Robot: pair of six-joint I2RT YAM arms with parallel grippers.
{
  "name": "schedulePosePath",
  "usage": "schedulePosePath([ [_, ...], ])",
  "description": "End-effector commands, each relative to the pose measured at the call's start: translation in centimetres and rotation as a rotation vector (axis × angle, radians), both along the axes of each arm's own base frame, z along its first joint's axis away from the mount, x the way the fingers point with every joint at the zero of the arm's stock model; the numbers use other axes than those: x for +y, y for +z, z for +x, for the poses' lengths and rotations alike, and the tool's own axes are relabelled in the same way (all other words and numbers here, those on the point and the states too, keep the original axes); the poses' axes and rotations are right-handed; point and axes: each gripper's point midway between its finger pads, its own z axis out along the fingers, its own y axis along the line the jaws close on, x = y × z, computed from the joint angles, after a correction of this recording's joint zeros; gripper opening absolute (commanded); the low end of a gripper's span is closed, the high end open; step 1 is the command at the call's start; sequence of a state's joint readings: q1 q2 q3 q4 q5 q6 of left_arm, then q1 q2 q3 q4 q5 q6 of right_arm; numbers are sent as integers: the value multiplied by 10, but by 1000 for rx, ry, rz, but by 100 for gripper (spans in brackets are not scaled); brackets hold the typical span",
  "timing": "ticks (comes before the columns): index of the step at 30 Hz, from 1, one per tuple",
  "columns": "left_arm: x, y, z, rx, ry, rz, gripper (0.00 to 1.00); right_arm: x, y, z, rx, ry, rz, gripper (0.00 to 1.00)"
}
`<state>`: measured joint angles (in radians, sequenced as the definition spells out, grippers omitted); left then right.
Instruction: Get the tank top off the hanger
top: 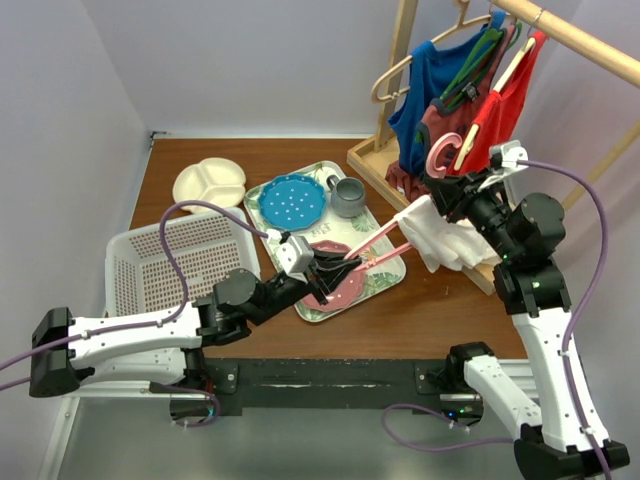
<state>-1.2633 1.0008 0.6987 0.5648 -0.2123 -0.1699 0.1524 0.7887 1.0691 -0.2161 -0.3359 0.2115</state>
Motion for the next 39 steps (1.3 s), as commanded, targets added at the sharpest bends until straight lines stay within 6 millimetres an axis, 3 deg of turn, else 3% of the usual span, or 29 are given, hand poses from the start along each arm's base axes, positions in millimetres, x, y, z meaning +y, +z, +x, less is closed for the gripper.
schedulePosePath([
  [1, 9, 51, -12, -51, -42, -114, 0, 7, 21, -5, -122, 43, 49, 0],
  [6, 18, 45, -2, -5, 10, -87, 1, 6, 26, -8, -170, 40, 79, 0],
  [9, 22, 44, -2, 27, 18, -101, 43, 5, 25, -3, -136, 23, 133, 0],
  [12, 30, 45, 1, 44, 44, -117, 64, 6, 28, -1, -122, 18, 225, 0],
  [14, 36, 49, 4, 61, 73, -123, 70, 4, 31, -1, -119, 7, 263, 0],
  [15, 46, 60, 8, 65, 107, -149, 73, 1, 30, 2, -115, -17, 271, 0],
  [19, 64, 78, 17, 105, 187, -172, 75, -1, 26, 10, -93, -51, 307, 0],
  [25, 57, 87, 16, 120, 179, -104, 76, 8, 27, 15, -85, -103, 339, 0],
  [32, 20, 88, 7, 111, 97, -83, 75, 13, 22, 24, -48, -172, 338, 0],
  [39, -12, 80, 26, 122, 169, -70, 76, 14, 26, 22, -26, -224, 355, 0],
])
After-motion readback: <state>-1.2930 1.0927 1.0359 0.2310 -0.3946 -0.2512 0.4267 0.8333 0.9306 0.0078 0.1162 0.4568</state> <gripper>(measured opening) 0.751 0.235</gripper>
